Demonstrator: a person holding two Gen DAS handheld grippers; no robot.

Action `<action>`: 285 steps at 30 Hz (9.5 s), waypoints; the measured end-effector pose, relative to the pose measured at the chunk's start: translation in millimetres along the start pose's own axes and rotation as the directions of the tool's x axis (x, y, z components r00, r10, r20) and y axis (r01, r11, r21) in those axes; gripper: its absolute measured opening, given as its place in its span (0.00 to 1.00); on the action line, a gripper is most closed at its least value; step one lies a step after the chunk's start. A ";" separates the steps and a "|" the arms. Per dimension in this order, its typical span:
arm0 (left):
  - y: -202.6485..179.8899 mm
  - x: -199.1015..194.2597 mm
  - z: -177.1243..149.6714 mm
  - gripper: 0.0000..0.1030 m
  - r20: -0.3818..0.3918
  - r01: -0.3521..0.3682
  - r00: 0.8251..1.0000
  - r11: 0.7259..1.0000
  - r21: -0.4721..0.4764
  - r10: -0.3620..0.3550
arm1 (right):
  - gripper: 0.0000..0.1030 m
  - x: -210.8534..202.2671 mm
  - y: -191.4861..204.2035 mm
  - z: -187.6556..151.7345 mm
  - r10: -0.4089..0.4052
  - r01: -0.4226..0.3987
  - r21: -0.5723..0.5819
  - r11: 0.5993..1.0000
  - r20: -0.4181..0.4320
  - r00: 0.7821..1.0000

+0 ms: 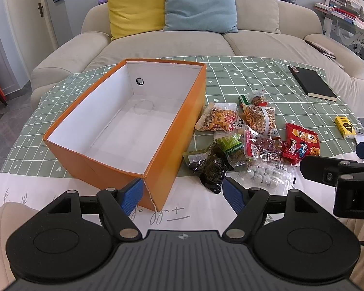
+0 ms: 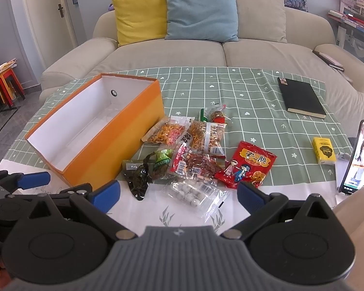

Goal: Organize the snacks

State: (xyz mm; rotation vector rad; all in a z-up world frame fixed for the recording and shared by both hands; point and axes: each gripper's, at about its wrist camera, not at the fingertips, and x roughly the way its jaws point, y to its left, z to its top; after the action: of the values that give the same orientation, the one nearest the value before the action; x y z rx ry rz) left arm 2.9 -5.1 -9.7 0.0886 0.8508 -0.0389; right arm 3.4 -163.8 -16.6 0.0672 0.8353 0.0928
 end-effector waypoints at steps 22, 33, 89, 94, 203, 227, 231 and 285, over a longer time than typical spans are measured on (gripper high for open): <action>1.9 2.0 -0.9 0.83 -0.005 0.009 1.000 1.000 -0.011 -0.009 | 0.96 2.2 -1.7 0.4 0.006 -0.006 0.013 1.000 -0.018 1.000; -8.2 7.9 -3.5 0.49 0.023 0.189 0.981 0.981 0.048 -0.190 | 0.94 21.7 -34.6 -1.0 0.049 -0.048 0.092 0.995 -0.004 0.999; -49.9 138.1 -14.4 0.45 -0.026 0.139 0.990 0.926 0.351 -0.139 | 0.38 193.0 -35.7 13.0 0.169 -0.208 -0.275 0.939 -0.161 0.973; -47.3 133.2 -14.3 0.45 -0.010 0.142 0.989 0.932 0.334 -0.147 | 0.34 189.7 -34.6 11.9 0.170 -0.211 -0.278 0.937 -0.162 0.972; 119.8 180.6 62.8 0.51 -0.514 0.128 0.855 0.931 0.341 0.071 | 0.00 264.0 192.6 102.8 0.324 -0.445 -0.120 0.888 -0.524 0.788; 120.8 93.1 83.3 0.64 -0.251 0.041 0.968 0.976 0.215 0.015 | 0.50 190.2 165.1 120.3 0.240 -0.325 -0.257 0.910 -0.311 0.919; 106.2 65.1 82.9 0.64 -0.129 0.002 0.991 0.982 0.187 0.022 | 0.58 165.8 147.0 123.3 0.227 -0.283 -0.266 0.921 -0.223 0.948; -9.2 98.6 -26.8 0.61 -0.144 0.231 0.962 0.973 -0.015 -0.230 | 0.75 179.6 -10.7 -22.8 0.135 -0.192 -0.200 0.961 -0.265 0.955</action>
State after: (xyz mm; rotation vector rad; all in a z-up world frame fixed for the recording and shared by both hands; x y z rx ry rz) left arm 47.2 -11.7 -102.0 -0.0062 1.0032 -0.2549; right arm 106.9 -154.4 -165.2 -0.0898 1.0648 0.3587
